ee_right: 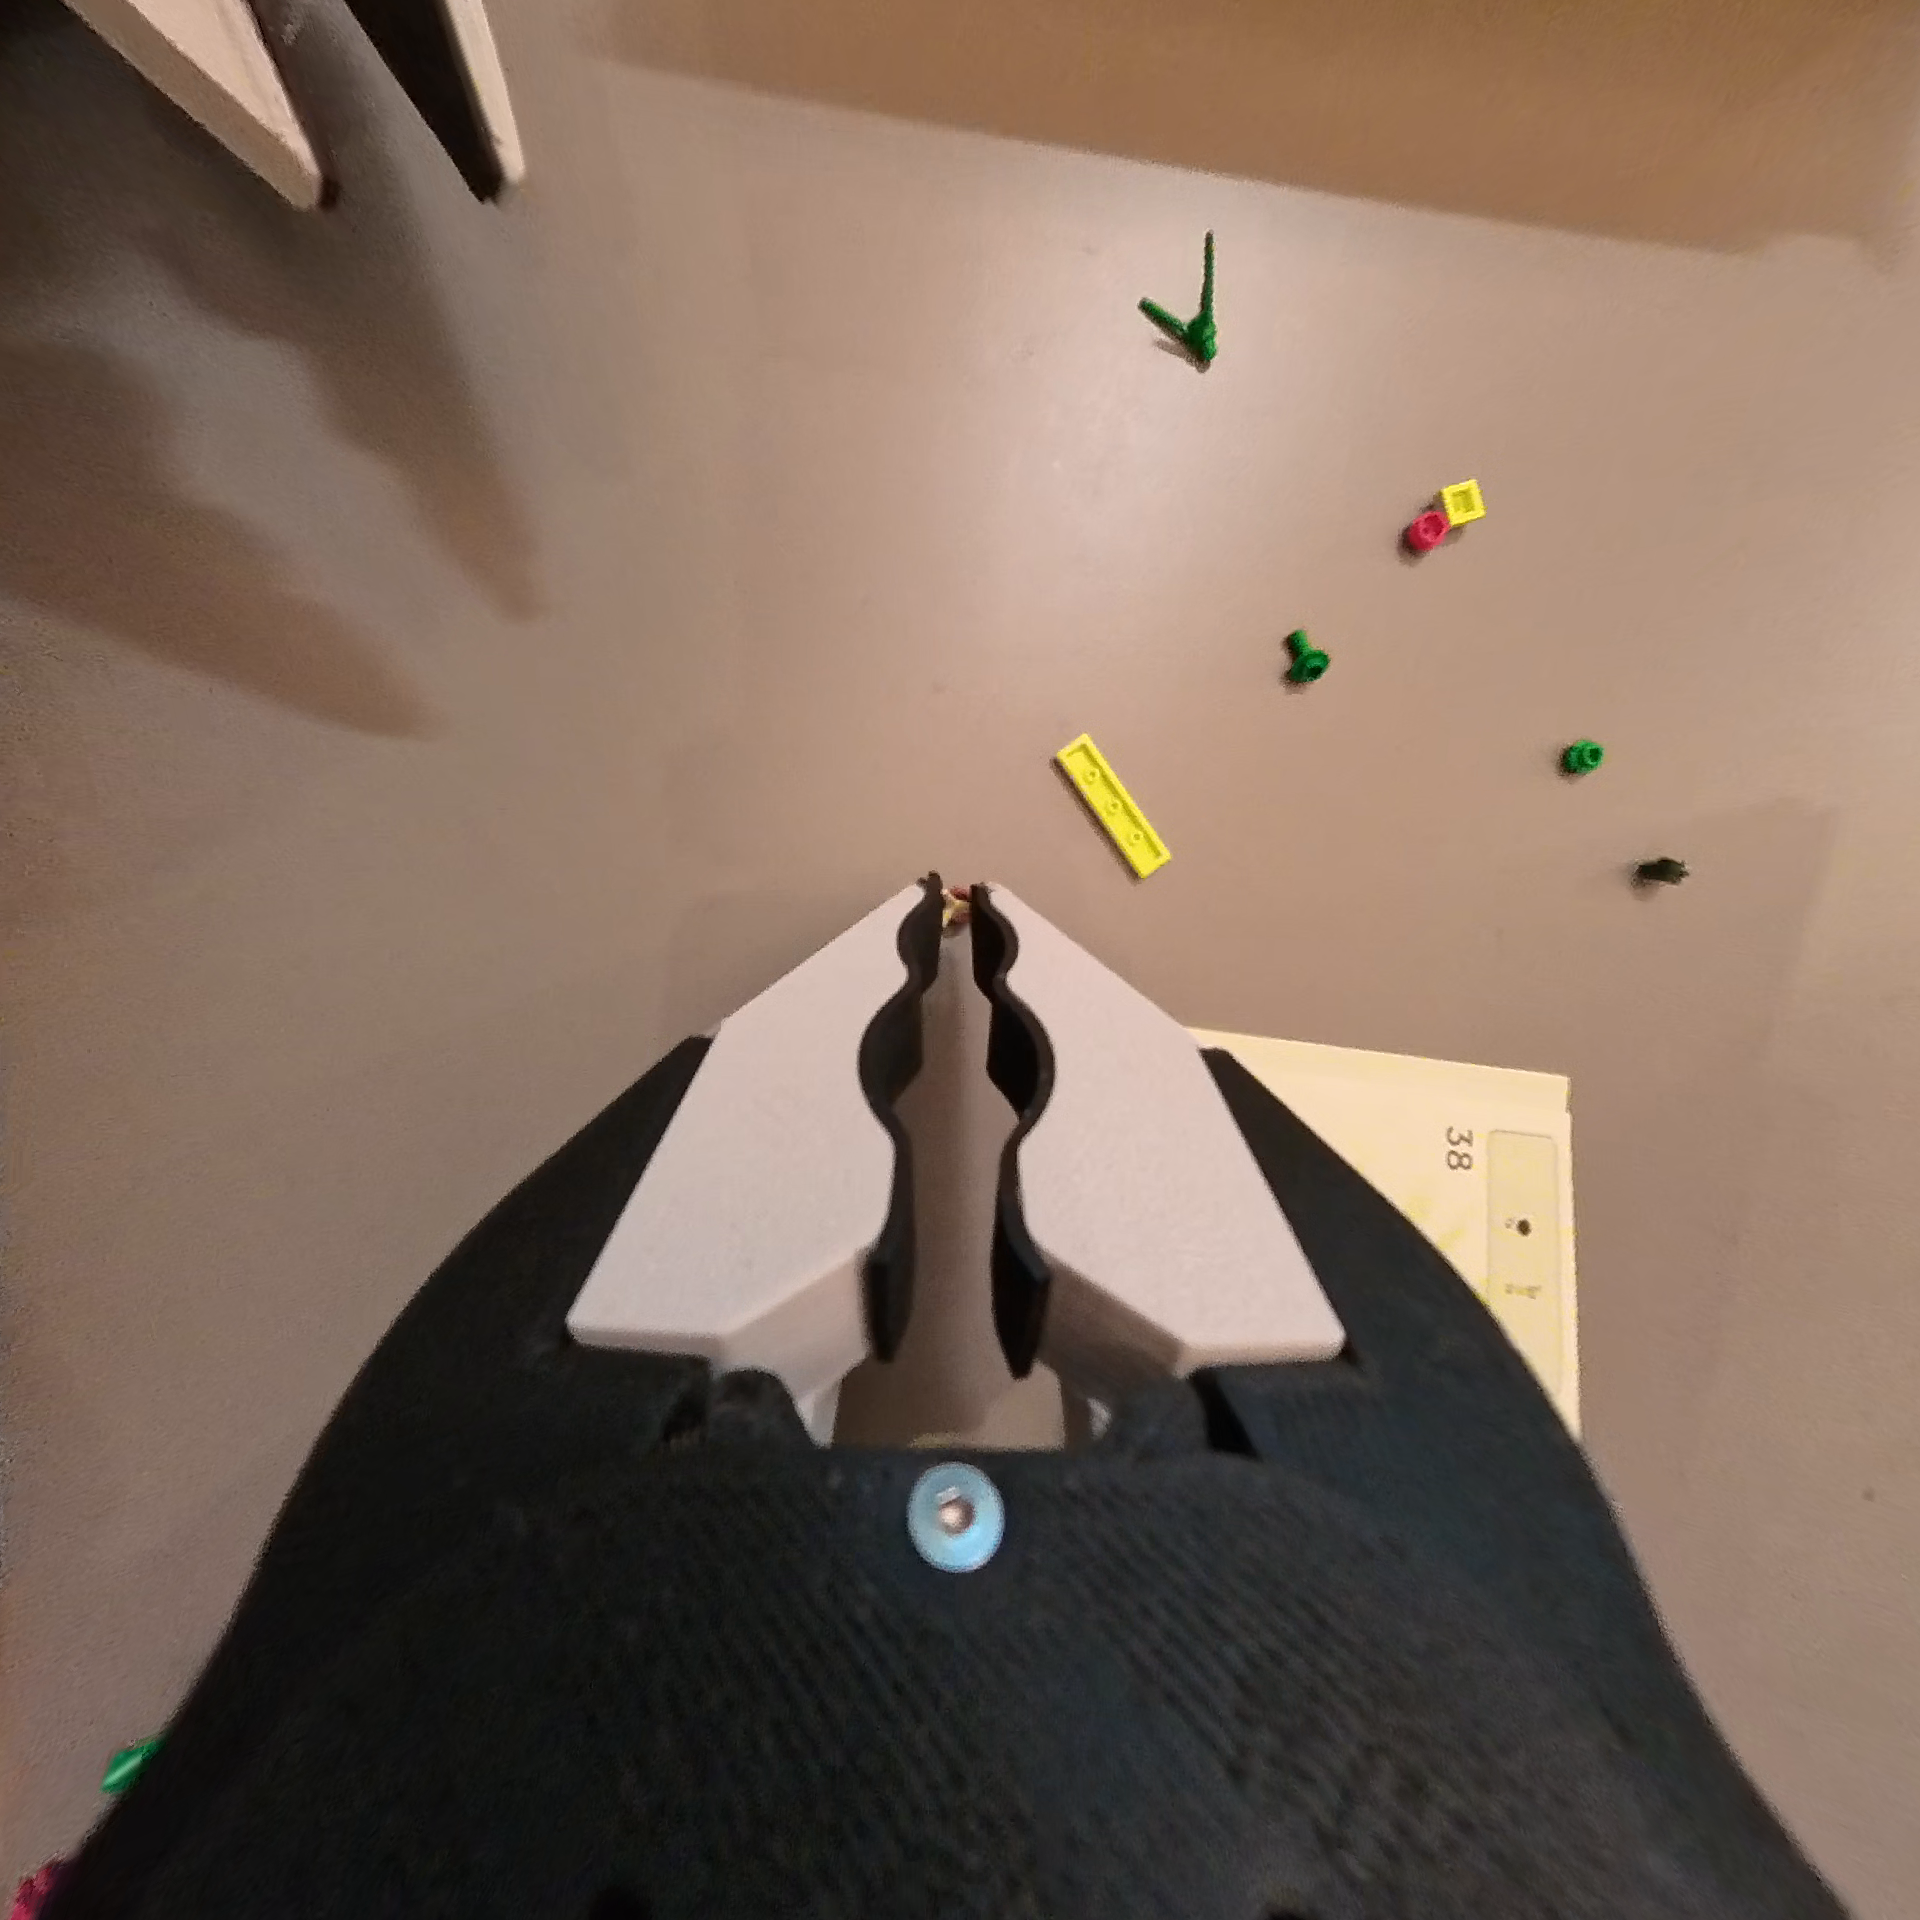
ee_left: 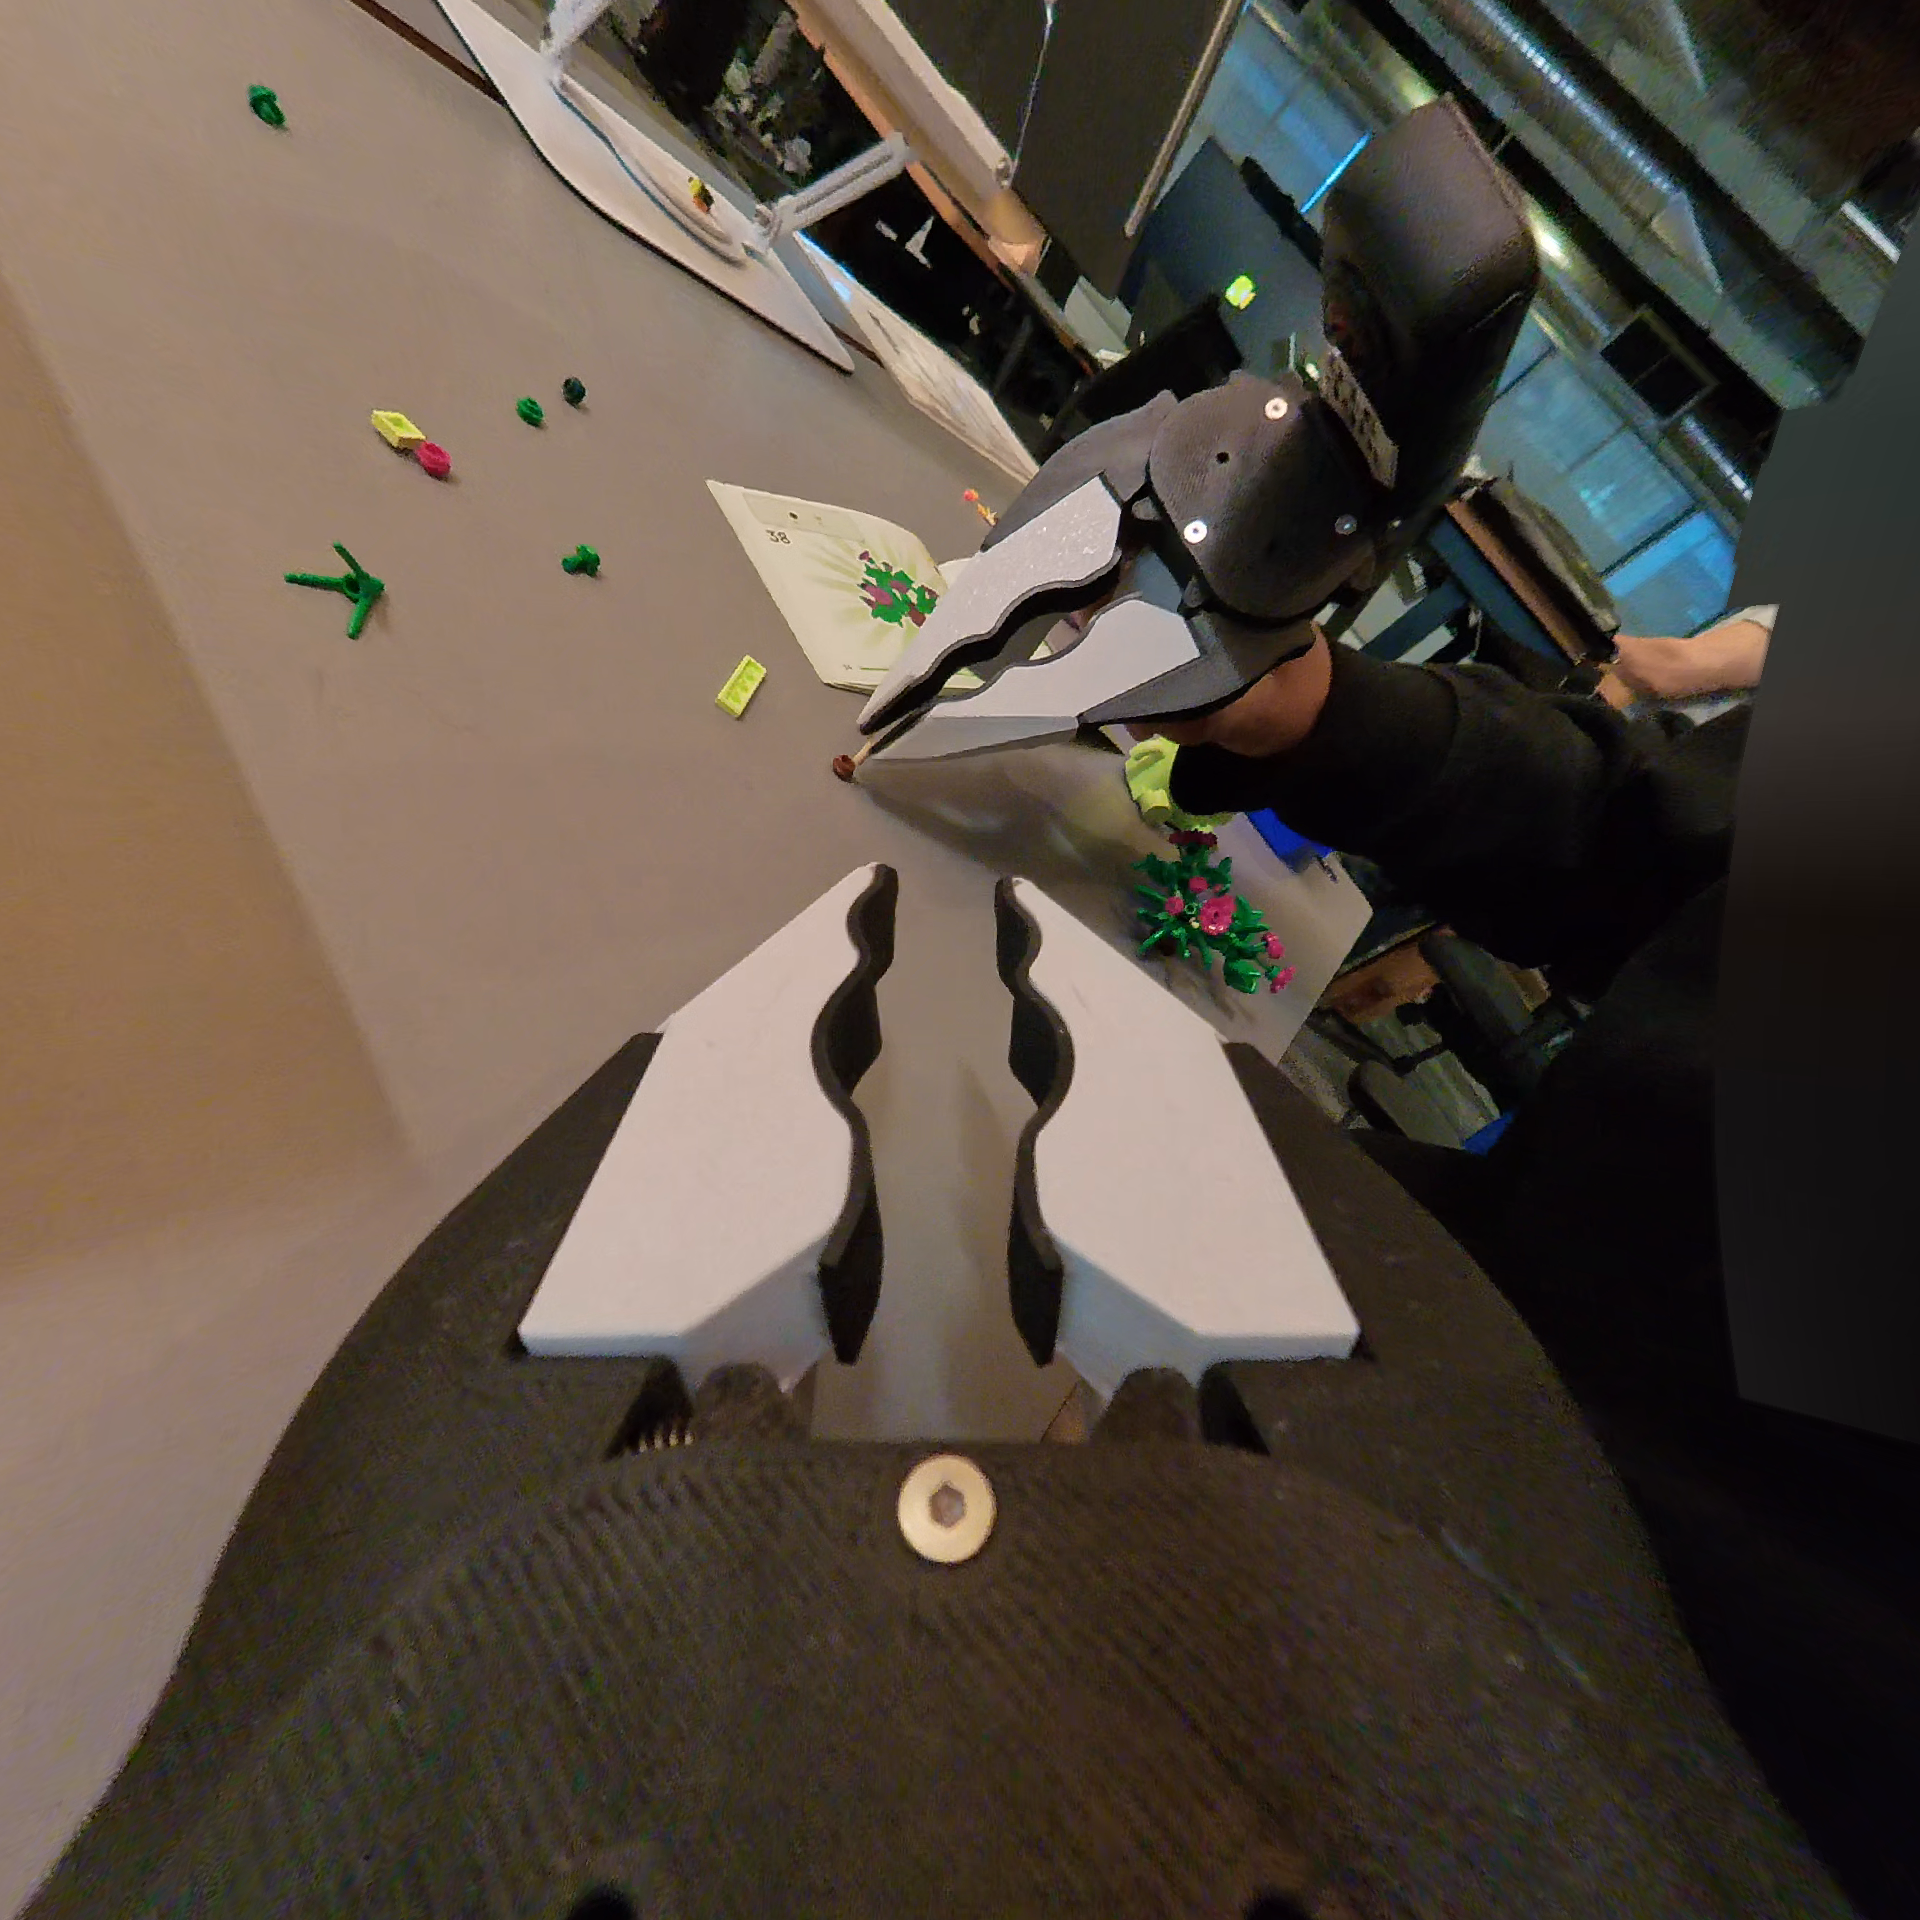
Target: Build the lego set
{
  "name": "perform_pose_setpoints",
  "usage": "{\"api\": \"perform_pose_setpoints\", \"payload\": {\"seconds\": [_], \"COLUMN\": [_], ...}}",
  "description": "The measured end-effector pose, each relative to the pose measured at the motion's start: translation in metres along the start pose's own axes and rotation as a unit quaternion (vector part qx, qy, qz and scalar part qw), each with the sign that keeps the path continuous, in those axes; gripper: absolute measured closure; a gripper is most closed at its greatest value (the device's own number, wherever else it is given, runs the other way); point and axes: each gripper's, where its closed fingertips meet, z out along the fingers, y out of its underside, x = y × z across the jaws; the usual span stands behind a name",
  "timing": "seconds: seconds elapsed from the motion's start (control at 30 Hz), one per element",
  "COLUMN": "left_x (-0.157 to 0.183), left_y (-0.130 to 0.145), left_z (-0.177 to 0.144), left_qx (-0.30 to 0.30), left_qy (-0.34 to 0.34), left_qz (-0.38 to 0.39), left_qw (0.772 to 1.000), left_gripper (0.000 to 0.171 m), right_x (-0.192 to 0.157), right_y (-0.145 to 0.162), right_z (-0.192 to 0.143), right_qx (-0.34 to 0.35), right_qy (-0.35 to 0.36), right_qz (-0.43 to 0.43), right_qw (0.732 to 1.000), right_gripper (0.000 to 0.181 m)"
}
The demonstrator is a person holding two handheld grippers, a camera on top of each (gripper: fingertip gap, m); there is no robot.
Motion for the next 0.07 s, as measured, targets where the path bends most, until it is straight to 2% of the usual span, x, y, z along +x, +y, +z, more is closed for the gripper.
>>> {"api": "perform_pose_setpoints", "payload": {"seconds": [0.07], "left_x": [-0.0004], "left_y": [-0.0013], "left_z": [-0.0009], "left_qx": [0.005], "left_qy": [0.004], "left_qz": [-0.007], "left_qw": [1.0], "left_gripper": [0.155], "right_x": [-0.001], "right_y": [-0.0003], "right_z": [0.002], "right_qx": [-0.006], "right_qy": [-0.005], "right_qz": [0.004], "right_qw": [1.0], "right_gripper": [0.178]}}
